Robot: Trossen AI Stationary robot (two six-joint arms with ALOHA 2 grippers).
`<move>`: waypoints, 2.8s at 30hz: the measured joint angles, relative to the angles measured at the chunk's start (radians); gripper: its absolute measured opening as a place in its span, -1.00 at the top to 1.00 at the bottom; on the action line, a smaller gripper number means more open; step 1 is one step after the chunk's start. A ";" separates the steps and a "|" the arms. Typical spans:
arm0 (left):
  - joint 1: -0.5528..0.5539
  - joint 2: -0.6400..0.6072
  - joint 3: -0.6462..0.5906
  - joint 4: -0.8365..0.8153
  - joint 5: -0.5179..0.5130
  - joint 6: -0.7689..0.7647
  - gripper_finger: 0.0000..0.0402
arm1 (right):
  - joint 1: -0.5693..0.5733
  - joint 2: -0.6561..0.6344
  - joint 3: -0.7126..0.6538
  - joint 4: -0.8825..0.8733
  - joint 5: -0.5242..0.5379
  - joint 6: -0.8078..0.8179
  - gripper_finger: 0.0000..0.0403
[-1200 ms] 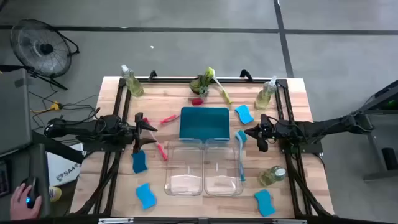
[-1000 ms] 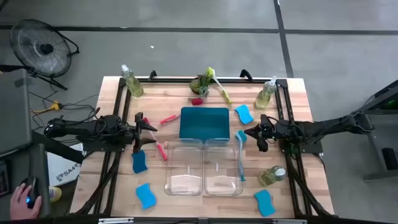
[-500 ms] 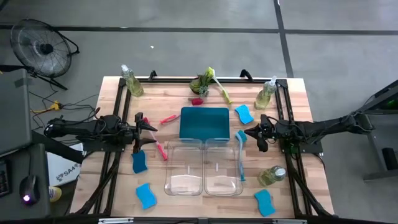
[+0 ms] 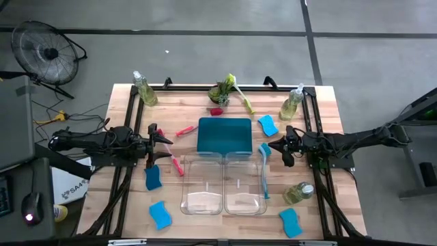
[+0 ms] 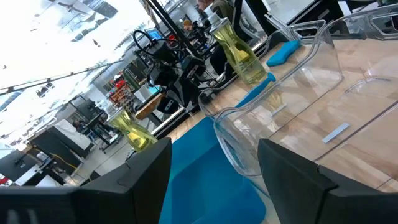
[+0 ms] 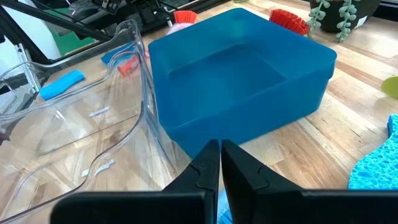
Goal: Pick & Place Kitchen Sink Supplies
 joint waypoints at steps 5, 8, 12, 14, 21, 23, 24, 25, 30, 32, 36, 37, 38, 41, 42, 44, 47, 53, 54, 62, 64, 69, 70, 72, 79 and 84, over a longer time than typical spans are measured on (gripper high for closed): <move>0.000 0.000 0.000 0.000 0.000 0.000 -0.16 | 0.000 0.000 0.000 0.000 0.000 0.000 0.94; 0.000 0.000 0.000 0.000 -0.021 0.000 -0.16 | 0.000 0.000 0.000 0.000 0.000 0.000 0.94; 0.000 0.000 0.000 -0.002 -0.075 0.000 -0.16 | 0.000 0.000 0.000 0.000 0.000 0.000 0.94; 0.000 0.000 0.000 -0.002 -0.070 -0.006 -0.16 | 0.000 0.000 0.000 0.000 0.000 0.000 0.94; 0.000 0.000 0.000 0.005 -0.013 -0.130 -0.16 | 0.000 0.000 0.000 0.000 0.000 0.000 0.94; 0.000 0.000 0.000 0.020 -0.031 -0.203 -0.16 | 0.000 0.000 0.000 0.000 0.000 0.000 0.94; 0.000 0.000 0.000 0.033 -0.041 -0.245 -0.16 | 0.000 0.000 0.000 0.000 0.000 0.000 0.94; 0.000 0.000 0.000 0.050 -0.054 -0.288 -0.16 | 0.000 0.000 0.000 0.000 0.000 0.000 0.94; 0.000 0.001 0.023 0.054 -0.167 -0.483 -0.16 | 0.000 0.000 0.000 0.000 0.000 0.000 0.94; 0.000 0.000 0.046 0.056 -0.234 -0.509 -0.16 | 0.000 0.000 0.000 0.000 0.000 0.000 0.94; 0.000 0.000 0.082 0.045 -0.334 -0.510 -0.16 | 0.000 0.000 0.000 0.000 0.000 0.000 0.94; 0.000 0.000 0.091 0.041 -0.334 -0.508 -0.16 | 0.000 0.000 0.000 0.000 0.000 0.000 0.94; 0.000 0.001 0.100 0.039 -0.333 -0.507 -0.16 | 0.000 0.000 0.000 0.000 0.000 0.000 0.94; 0.000 0.000 0.132 0.007 -0.324 -0.503 -0.16 | 0.000 0.000 0.000 0.000 0.000 0.000 0.94; 0.000 0.000 0.142 -0.006 -0.319 -0.488 -0.16 | 0.000 0.000 0.000 0.000 0.000 0.000 0.94; 0.000 0.001 0.161 -0.014 -0.306 -0.439 -0.16 | 0.000 0.000 0.000 0.000 0.000 0.000 0.94; 0.000 0.000 0.200 -0.030 -0.317 -0.354 -0.16 | 0.000 0.000 0.000 0.000 0.000 0.000 0.94; 0.000 0.079 0.269 -0.208 -0.433 -0.355 -0.16 | 0.000 0.000 0.000 0.000 0.000 0.000 0.94; 0.000 0.103 0.280 -0.223 -0.442 -0.355 -0.16 | 0.000 0.000 0.000 0.000 0.000 0.000 0.94; 0.001 0.286 0.363 -0.306 -0.725 -0.383 -0.16 | 0.000 0.000 0.000 0.000 0.000 0.000 0.94; 0.001 0.325 0.380 -0.341 -0.856 -0.446 -0.17 | 0.000 0.000 0.000 0.000 0.000 0.000 0.94; 0.007 0.373 0.404 -0.454 -1.071 -0.713 -0.17 | 0.000 0.000 0.000 0.000 0.000 0.000 0.94; 0.017 0.380 0.407 -0.488 -1.083 -0.743 -0.17 | 0.000 0.000 0.000 0.000 0.000 0.000 0.94; 0.053 0.396 0.407 -0.549 -1.106 -0.815 -0.17 | 0.000 0.000 0.000 0.000 0.000 0.000 0.94; 0.197 0.488 0.399 -0.637 -1.144 -0.986 -0.18 | 0.000 0.000 0.000 0.000 0.000 0.000 0.94; 0.230 0.574 0.375 -0.577 -1.149 -1.014 -0.36 | 0.000 0.000 0.000 0.000 0.000 0.000 0.94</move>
